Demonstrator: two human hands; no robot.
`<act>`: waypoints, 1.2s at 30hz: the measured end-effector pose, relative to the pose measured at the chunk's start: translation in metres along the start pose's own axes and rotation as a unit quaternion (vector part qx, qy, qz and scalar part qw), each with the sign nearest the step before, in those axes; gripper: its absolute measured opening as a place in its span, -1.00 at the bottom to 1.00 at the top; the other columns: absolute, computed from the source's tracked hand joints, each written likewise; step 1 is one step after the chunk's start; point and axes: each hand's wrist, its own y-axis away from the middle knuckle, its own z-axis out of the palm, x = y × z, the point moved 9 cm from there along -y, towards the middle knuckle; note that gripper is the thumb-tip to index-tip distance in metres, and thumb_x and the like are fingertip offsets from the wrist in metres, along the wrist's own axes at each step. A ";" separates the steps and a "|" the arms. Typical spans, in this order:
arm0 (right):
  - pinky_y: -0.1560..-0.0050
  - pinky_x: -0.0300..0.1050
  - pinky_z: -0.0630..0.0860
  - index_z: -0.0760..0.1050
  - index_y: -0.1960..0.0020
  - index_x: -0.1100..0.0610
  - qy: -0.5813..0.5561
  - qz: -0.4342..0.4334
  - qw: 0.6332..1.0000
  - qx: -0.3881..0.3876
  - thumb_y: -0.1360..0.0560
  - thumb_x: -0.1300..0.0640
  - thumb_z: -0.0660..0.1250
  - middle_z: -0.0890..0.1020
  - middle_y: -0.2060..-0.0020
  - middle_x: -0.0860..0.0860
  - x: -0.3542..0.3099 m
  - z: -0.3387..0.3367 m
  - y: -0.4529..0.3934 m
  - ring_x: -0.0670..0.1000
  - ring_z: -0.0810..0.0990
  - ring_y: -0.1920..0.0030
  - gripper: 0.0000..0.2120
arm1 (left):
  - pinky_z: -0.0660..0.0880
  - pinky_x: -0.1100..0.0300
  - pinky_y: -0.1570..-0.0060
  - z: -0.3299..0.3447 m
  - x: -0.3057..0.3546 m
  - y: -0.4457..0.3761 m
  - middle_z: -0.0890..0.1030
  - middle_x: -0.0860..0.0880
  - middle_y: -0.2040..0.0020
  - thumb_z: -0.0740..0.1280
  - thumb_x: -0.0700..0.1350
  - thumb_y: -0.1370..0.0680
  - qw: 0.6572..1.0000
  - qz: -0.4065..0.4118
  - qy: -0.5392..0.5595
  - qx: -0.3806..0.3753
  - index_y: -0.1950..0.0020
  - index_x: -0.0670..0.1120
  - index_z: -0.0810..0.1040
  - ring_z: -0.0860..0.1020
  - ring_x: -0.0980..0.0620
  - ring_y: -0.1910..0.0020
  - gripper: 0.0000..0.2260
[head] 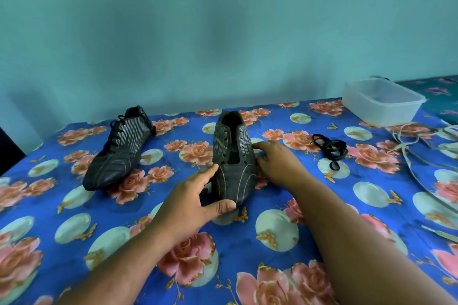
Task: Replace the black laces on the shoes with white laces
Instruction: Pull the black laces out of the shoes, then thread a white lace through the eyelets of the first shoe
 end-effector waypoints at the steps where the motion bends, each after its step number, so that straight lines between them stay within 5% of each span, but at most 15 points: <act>1: -0.16 0.00 0.47 0.52 -0.41 0.03 0.003 0.002 1.000 0.001 -0.60 0.16 0.23 0.55 -0.23 0.13 0.001 0.000 0.000 0.18 0.53 -0.24 -0.61 | 0.25 0.41 -0.38 0.001 0.000 -0.003 0.32 0.22 -0.55 0.40 0.52 -0.24 1.000 -0.001 0.000 0.000 -0.60 0.13 0.29 0.29 0.33 -0.48 0.00; 5: -0.11 0.03 0.49 0.54 -0.37 0.06 0.023 0.002 1.000 0.007 -0.61 0.16 0.22 0.54 -0.20 0.14 0.004 0.002 -0.002 0.20 0.52 -0.21 -0.64 | 0.30 0.35 -0.35 0.003 0.000 -0.026 0.34 0.17 -0.55 0.43 0.47 -0.33 1.000 -0.009 -0.025 0.005 -0.60 0.09 0.31 0.35 0.25 -0.46 -0.07; 8: -0.11 0.06 0.50 0.55 -0.36 0.06 0.022 0.008 1.000 0.021 -0.60 0.15 0.24 0.54 -0.20 0.12 0.006 -0.001 -0.003 0.19 0.51 -0.23 -0.65 | 0.26 0.53 -0.27 0.004 -0.003 -0.057 0.36 0.13 -0.53 0.49 0.18 -0.46 0.999 -0.015 -0.044 0.013 -0.60 -0.02 0.32 0.37 0.17 -0.47 -0.23; 10: -0.13 0.07 0.51 0.57 -0.35 0.08 0.023 0.011 0.999 0.032 -0.58 0.13 0.27 0.54 -0.19 0.12 0.007 -0.002 -0.004 0.18 0.52 -0.23 -0.65 | 0.32 0.40 -0.31 0.003 -0.006 -0.082 0.45 -0.01 -0.50 0.50 0.10 -0.51 0.997 -0.014 -0.070 0.031 -0.58 -0.05 0.35 0.43 0.05 -0.46 -0.30; 14: -0.15 0.08 0.52 0.56 -0.36 0.05 0.028 0.008 0.999 0.029 -0.59 0.04 0.33 0.53 -0.21 0.09 0.007 0.001 -0.004 0.17 0.50 -0.26 -0.65 | 0.45 0.04 -0.36 0.004 -0.011 -0.119 0.52 -0.06 -0.46 0.48 0.12 -0.53 0.995 -0.034 -0.082 0.052 -0.58 -0.02 0.36 0.48 -0.04 -0.43 -0.33; 20: -0.16 0.06 0.52 0.53 -0.40 -0.03 0.030 -0.005 0.999 0.021 -0.61 -0.02 0.29 0.53 -0.29 0.03 -0.002 0.007 -0.002 0.12 0.50 -0.30 -0.63 | 0.42 0.02 -0.37 0.007 -0.009 -0.144 0.44 -0.07 -0.52 0.44 0.12 -0.57 0.992 -0.042 -0.107 0.044 -0.61 -0.02 0.29 0.42 -0.09 -0.48 -0.33; 25: 0.07 -0.01 0.56 0.64 -0.17 0.00 0.017 -0.059 0.998 0.004 -0.59 -0.04 0.32 0.59 -0.11 -0.04 -0.029 0.013 0.003 0.07 0.63 0.00 -0.77 | 0.42 -0.01 -0.36 -0.005 0.000 -0.115 0.35 -0.11 -0.57 0.34 0.12 -0.63 0.983 -0.010 -0.176 0.045 -0.64 -0.04 0.20 0.49 -0.10 -0.39 -0.35; 28: -0.15 -0.02 0.55 0.63 -0.26 -0.02 0.003 -0.177 0.984 -0.025 -0.59 -0.08 0.38 0.61 -0.22 -0.05 -0.057 0.027 0.013 0.01 0.58 -0.21 -0.71 | 0.25 0.03 -0.51 -0.034 -0.005 -0.077 0.28 -0.10 -0.60 0.38 -0.02 -0.62 0.969 0.034 -0.229 0.083 -0.60 -0.12 0.28 0.30 -0.09 -0.56 -0.41; 32: -0.33 -0.20 0.33 0.50 -0.45 -0.05 0.024 -0.242 0.964 -0.105 -0.60 -0.16 0.35 0.47 -0.43 -0.07 -0.075 0.056 0.026 -0.04 0.43 -0.41 -0.54 | 0.39 -0.21 -0.40 -0.105 -0.024 -0.029 0.44 -0.18 -0.47 0.43 -0.03 -0.55 0.920 0.060 -0.338 0.191 -0.47 -0.15 0.46 0.41 -0.24 -0.44 -0.48; 36: -0.51 -0.04 0.22 0.43 -0.49 -0.09 0.076 -0.216 0.964 -0.137 -0.59 -0.25 0.30 0.38 -0.51 -0.09 -0.075 0.072 0.028 -0.01 0.31 -0.51 -0.48 | 0.37 -0.23 -0.36 -0.173 -0.072 0.003 0.39 -0.24 -0.49 0.50 0.09 -0.49 0.906 -0.105 -0.330 0.243 -0.55 -0.15 0.30 0.37 -0.29 -0.45 -0.27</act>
